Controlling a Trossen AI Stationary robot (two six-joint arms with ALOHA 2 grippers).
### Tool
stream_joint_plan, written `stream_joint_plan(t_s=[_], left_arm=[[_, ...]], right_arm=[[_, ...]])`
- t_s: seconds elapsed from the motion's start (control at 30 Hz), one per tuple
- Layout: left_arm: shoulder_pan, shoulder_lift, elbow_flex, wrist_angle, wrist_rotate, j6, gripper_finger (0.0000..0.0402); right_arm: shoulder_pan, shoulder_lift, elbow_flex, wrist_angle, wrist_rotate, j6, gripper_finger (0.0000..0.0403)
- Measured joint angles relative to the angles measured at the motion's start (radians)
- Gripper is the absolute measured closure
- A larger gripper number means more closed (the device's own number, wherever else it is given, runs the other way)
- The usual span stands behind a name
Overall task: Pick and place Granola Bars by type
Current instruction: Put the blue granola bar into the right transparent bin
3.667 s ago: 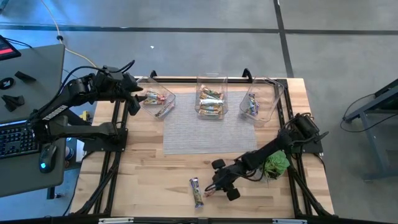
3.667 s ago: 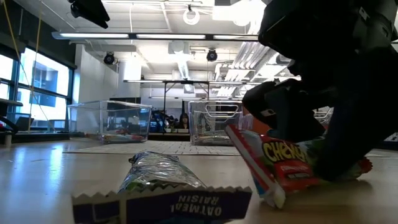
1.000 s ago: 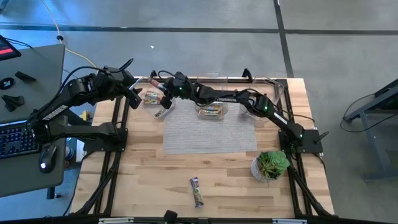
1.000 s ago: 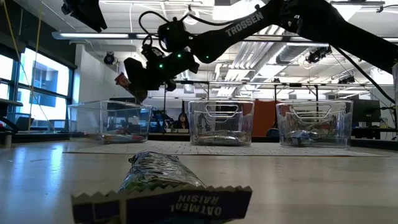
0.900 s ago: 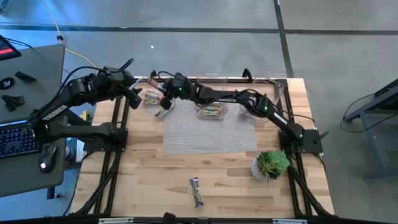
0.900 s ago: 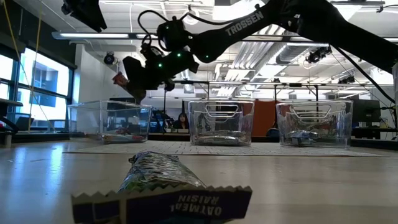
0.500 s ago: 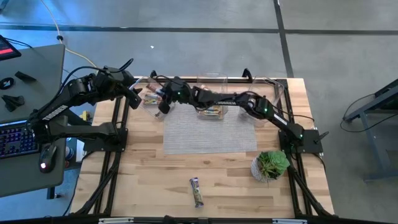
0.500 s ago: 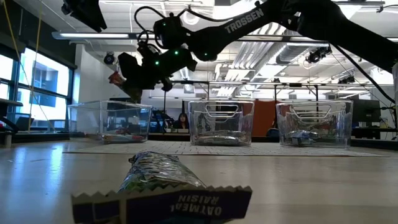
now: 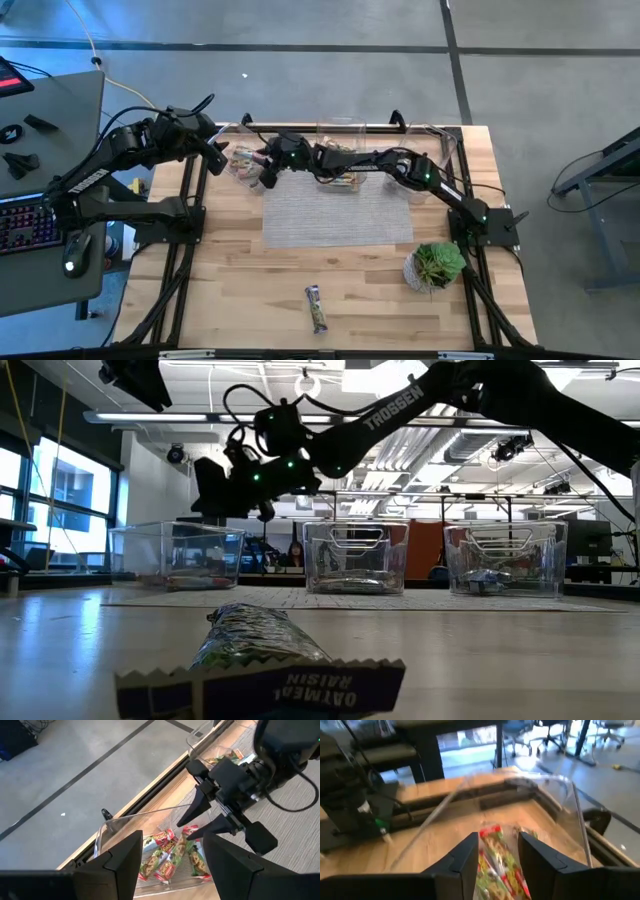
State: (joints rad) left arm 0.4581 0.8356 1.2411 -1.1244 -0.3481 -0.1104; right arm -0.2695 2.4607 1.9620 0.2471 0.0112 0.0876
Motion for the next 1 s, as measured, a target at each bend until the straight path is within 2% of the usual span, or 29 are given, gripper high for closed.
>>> stream_joint_plan(t_s=[0.1,0.27,0.37,0.43,0.5,0.63,0.77,0.9,1.0], left_arm=[[0.000,0.000,0.000,0.000,0.000,0.000,0.0197],[0.000,0.000,0.000,0.000,0.000,0.000,0.0197],[0.000,0.000,0.000,0.000,0.000,0.000,0.0197],[0.000,0.000,0.000,0.000,0.000,0.000,0.0197],[0.000,0.000,0.000,0.000,0.000,0.000,0.0197],[0.000,0.000,0.000,0.000,0.000,0.000,0.0197],[0.000,0.000,0.000,0.000,0.000,0.000,0.0197],[0.000,0.000,0.000,0.000,0.000,0.000,0.0197],[0.000,0.000,0.000,0.000,0.000,0.000,0.0197]], right_arm=[[-0.001,0.000,-0.013,0.098,-0.041,-0.003,0.0279],[0.006,-0.003,-0.013,0.329,-0.207,-0.041,0.0278],[0.023,-0.034,-0.013,0.318,-0.304,-0.056,0.0278],[0.045,-0.069,-0.013,0.230,-0.336,-0.098,0.0278],[0.076,-0.121,-0.013,0.056,-0.325,-0.162,0.0278],[0.159,-0.240,-0.012,-0.354,-0.161,-0.300,0.0278],[0.230,-0.331,-0.012,-0.689,-0.046,-0.233,0.0278],[0.304,-0.381,-0.012,-0.893,-0.047,-0.184,0.0278],[0.364,-0.386,-0.011,-0.988,-0.086,-0.220,0.0279]])
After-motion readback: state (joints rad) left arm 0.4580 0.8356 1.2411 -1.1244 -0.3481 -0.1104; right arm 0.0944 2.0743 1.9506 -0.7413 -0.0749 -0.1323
